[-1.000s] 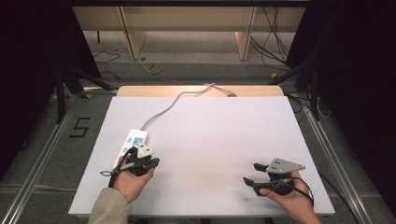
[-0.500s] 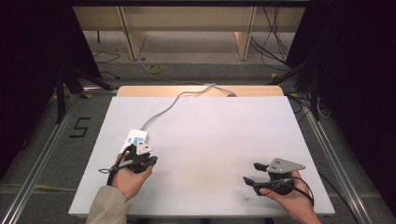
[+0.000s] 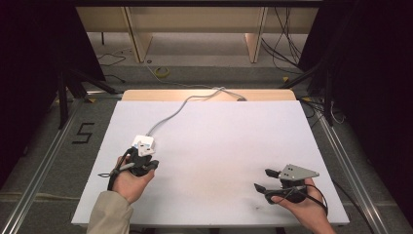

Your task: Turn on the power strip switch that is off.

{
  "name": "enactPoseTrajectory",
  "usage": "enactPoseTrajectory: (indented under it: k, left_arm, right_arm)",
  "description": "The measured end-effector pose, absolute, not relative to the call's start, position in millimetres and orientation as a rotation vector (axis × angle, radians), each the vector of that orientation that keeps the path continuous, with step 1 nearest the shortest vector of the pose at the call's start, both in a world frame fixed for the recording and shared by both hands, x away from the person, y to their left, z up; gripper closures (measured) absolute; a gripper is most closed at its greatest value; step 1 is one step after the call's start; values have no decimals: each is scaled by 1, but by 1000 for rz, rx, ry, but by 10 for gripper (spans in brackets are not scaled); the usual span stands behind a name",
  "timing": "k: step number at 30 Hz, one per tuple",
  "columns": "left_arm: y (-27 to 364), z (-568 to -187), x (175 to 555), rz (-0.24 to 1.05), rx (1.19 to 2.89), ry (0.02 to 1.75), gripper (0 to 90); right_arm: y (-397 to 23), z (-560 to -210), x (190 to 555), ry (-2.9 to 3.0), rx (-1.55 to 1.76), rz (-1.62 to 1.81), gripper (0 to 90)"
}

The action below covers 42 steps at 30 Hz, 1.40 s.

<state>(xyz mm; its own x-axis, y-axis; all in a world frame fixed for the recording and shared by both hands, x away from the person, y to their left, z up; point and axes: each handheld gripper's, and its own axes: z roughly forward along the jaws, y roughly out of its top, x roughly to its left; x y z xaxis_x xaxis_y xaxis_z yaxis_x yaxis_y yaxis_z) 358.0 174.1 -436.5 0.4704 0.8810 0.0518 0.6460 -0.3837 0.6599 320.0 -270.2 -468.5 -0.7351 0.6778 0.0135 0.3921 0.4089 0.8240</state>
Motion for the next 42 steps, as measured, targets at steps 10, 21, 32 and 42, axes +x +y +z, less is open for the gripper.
enactPoseTrajectory:
  k: [10, 21, 32, 42]
  left_arm:
    - [179, -434, 362, 541, 2160, 1284, 897]
    - [180, -434, 363, 556, 2185, 1287, 897]
    - [187, -431, 365, 554, 2177, 1332, 897]
    - [196, -428, 367, 549, 2169, 1370, 897]
  right_arm:
    - [-271, -468, 321, 2339, 930, 1245, 330]
    - [-271, -468, 321, 2340, 937, 1251, 329]
    - [-271, -468, 321, 2341, 935, 1248, 329]
    - [-270, -468, 321, 2341, 928, 1241, 329]
